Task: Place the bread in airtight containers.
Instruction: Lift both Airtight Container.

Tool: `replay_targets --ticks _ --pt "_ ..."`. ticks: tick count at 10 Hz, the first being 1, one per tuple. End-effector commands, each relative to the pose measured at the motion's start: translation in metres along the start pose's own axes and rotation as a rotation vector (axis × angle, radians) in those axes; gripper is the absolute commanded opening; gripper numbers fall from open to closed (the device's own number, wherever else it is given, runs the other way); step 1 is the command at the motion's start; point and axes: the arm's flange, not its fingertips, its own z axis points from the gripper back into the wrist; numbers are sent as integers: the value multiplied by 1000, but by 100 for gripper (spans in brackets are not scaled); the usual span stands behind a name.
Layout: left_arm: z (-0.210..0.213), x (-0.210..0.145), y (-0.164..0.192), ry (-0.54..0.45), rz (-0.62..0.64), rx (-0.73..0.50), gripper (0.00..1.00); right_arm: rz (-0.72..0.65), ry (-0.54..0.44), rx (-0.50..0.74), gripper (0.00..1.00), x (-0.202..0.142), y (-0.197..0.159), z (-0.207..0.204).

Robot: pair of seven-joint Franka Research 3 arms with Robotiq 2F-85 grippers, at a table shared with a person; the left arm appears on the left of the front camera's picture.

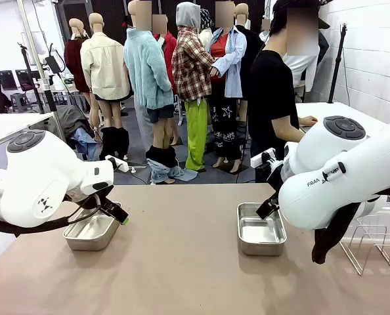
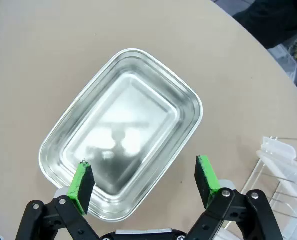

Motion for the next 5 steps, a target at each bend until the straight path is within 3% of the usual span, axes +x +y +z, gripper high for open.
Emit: replay_targets --ticks 1,5 --pt "0 0 0 0 0 0 100 0 0 0 100 0 0 0" --pt "0 0 0 0 0 0 100 0 0 0 100 0 0 0"
